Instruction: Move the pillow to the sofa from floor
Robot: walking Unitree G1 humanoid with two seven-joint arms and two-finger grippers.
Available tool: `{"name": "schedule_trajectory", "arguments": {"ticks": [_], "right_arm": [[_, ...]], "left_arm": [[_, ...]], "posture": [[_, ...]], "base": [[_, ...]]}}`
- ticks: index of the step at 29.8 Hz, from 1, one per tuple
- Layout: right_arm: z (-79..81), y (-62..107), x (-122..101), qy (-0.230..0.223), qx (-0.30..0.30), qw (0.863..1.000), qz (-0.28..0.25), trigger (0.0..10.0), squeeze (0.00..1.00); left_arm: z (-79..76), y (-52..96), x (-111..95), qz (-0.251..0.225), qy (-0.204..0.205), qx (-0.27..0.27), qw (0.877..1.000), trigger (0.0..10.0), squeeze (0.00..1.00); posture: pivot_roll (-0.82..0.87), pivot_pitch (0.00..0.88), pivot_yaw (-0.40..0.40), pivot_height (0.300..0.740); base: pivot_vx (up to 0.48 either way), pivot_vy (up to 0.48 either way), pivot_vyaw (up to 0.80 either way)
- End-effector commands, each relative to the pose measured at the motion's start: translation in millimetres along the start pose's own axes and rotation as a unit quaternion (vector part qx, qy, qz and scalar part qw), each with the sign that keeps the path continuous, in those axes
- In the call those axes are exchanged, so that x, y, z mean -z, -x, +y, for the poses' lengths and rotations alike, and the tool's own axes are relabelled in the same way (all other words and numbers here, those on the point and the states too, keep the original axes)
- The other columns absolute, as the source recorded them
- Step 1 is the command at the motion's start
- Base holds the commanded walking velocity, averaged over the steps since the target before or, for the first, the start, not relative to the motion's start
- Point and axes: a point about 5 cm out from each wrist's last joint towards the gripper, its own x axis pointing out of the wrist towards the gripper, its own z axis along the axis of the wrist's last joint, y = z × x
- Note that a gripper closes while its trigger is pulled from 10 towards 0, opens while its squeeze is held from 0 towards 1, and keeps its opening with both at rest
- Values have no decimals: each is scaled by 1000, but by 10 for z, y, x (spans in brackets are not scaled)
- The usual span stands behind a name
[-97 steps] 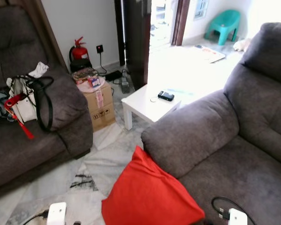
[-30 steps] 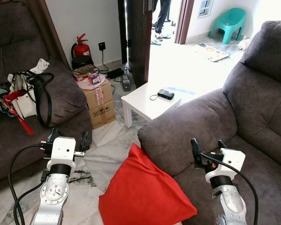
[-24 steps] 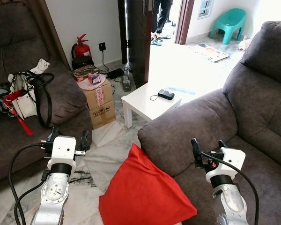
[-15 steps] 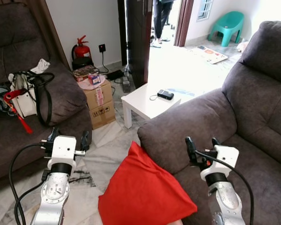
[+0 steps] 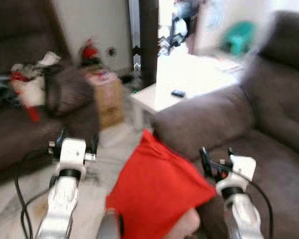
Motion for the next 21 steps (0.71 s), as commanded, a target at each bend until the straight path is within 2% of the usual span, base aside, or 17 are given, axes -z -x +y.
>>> {"name": "schedule_trajectory", "arguments": {"ticks": [1,12,21], "right_arm": [[10,39,77,-6,7,1000,20,10000,0],[41,-4,156,-6,11,998,65,10000,0],[-9,-53,98,-26,26,998,51,10000,0]], "left_arm": [[-2,9,48,16,-3,4,1000,10000,0],[-7,11,68,23,4,0,1000,10000,0],[-44,-23,87,30,15,10,999,10000,0]], "posture": [[93,26,-5,616],[85,34,-10,616],[79,34,-7,616]], "base": [[0,0,0],[0,0,0],[0,0,0]]}}
